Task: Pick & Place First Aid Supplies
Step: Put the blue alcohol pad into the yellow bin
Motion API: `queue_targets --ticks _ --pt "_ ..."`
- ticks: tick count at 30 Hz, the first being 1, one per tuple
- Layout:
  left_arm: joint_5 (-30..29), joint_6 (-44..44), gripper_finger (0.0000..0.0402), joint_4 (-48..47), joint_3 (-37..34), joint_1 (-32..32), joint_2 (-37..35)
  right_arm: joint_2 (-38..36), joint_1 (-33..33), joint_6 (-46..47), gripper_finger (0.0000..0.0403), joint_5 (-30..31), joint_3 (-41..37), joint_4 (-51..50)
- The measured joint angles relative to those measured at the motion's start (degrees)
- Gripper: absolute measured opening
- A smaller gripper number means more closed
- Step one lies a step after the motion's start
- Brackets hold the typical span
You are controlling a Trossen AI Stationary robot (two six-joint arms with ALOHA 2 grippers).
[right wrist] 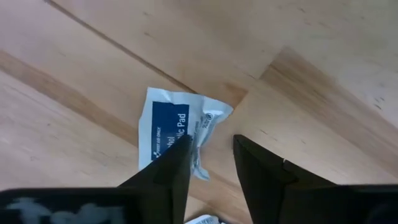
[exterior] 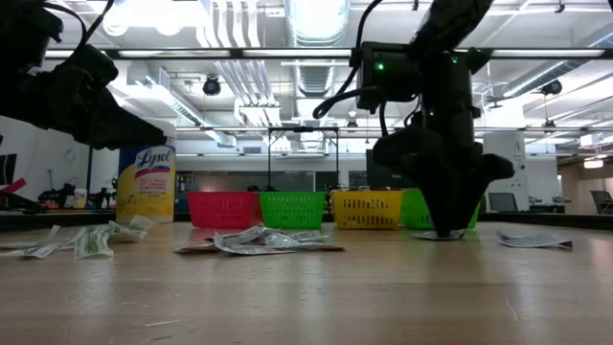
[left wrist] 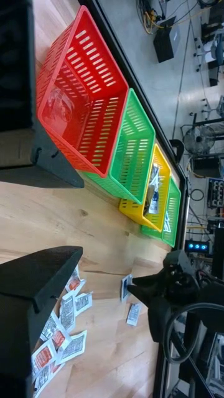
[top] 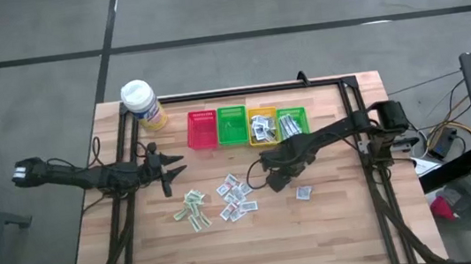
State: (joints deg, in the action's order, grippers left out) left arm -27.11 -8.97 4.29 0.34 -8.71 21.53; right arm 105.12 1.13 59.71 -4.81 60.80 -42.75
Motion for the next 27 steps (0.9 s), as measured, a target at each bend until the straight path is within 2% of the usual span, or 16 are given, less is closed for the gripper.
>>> queue_targets --ticks 8,15,20,27 --pt "0.0 0.0 0.0158 0.0 0.0 0.0 0.0 0.1 -0.1 0.1 0.0056 0.1 -0.8 -0.1" --pt "0.0 0.0 0.0158 0.0 0.0 0.0 0.0 0.3 -0.1 -3.9 0.0013 0.5 1.2 -2.5" --pt "0.0 0.0 0.0158 0.0 0.0 0.0 0.0 0.4 0.0 -6.5 0.0009 0.5 3.9 -8.0" --pt "0.0 0.0 0.0158 0.1 0.0 0.0 0.0 -1.2 0.0 -10.8 0.0008 0.7 9.6 -9.6"
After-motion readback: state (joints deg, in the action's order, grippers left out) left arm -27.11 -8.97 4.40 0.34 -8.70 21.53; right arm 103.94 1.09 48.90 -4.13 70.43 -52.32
